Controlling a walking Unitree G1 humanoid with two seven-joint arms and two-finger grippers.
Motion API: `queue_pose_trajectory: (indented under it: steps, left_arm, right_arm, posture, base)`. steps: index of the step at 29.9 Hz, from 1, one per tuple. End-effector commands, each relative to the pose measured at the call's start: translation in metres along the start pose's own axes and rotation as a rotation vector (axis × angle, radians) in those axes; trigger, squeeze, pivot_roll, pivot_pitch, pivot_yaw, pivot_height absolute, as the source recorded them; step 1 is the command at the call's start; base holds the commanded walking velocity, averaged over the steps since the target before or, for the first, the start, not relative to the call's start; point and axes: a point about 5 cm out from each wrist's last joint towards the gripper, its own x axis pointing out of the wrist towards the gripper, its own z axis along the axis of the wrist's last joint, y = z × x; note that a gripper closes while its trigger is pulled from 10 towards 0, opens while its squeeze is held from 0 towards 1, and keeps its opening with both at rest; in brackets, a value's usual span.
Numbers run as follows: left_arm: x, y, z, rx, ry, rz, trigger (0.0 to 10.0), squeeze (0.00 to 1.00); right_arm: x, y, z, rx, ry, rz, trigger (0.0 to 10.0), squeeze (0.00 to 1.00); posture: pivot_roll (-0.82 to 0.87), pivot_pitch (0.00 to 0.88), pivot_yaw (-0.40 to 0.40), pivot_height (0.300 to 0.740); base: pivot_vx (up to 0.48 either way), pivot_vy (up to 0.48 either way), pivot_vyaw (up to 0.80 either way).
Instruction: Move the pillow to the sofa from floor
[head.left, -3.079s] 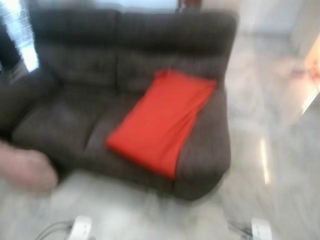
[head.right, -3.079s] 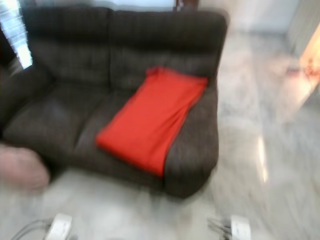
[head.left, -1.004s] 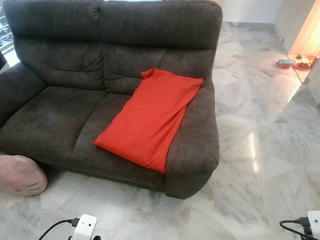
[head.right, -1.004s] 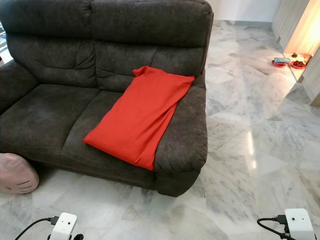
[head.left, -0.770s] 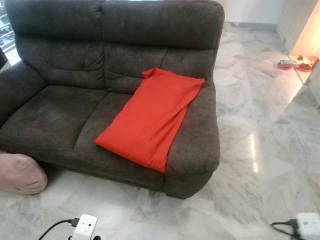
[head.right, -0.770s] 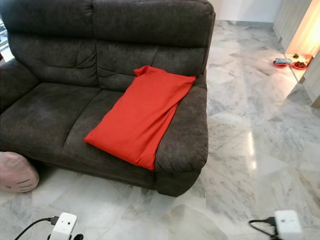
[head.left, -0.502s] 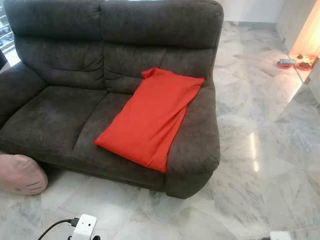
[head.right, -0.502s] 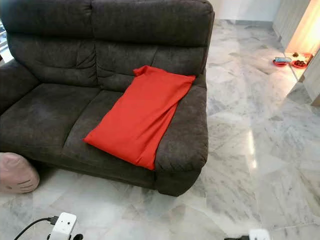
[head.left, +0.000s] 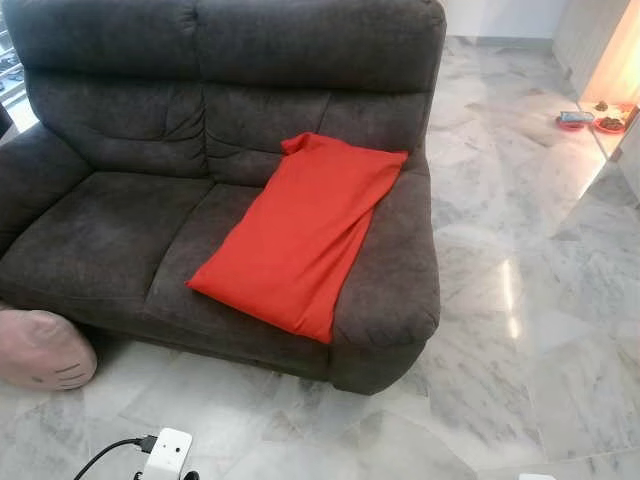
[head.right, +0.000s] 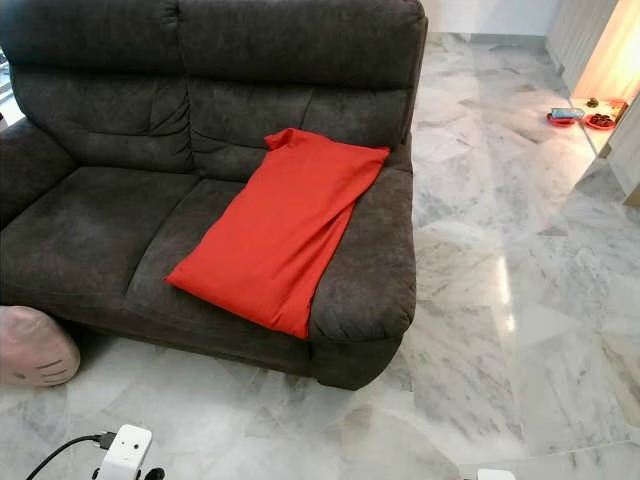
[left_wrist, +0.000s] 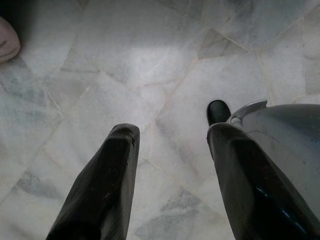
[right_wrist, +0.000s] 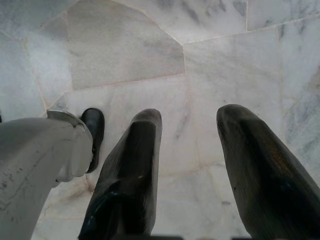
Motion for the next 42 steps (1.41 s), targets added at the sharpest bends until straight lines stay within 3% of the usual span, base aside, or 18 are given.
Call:
queue_pose_trajectory:
  steps: [1, 10, 42]
  left_arm:
    - [-0.001, 0.002, -0.004, -0.004, 0.024, 0.005, 10.0, 0.0]
    - [-0.001, 0.0, -0.005, 0.002, 0.028, -0.006, 10.0, 0.0]
    - [-0.001, 0.002, -0.004, 0.01, 0.03, -0.003, 10.0, 0.0]
  right_arm:
    - [0.0, 0.003, 0.0, 0.016, 0.001, 0.004, 10.0, 0.0]
    - [0.001, 0.014, 0.0, 0.025, 0.0, 0.026, 10.0, 0.0]
    - [0.001, 0.017, 0.002, 0.012, 0.0, 0.046, 10.0, 0.0]
  posture:
    - [0.1, 0.078, 0.009, 0.74]
    - [0.11, 0.069, 0.008, 0.74]
    - [0.11, 0.068, 0.001, 0.74]
  base:
    - [0.0, 0.0, 0.0]
    - [0.0, 0.214, 0.0]
    - [0.0, 0.305, 0.0]
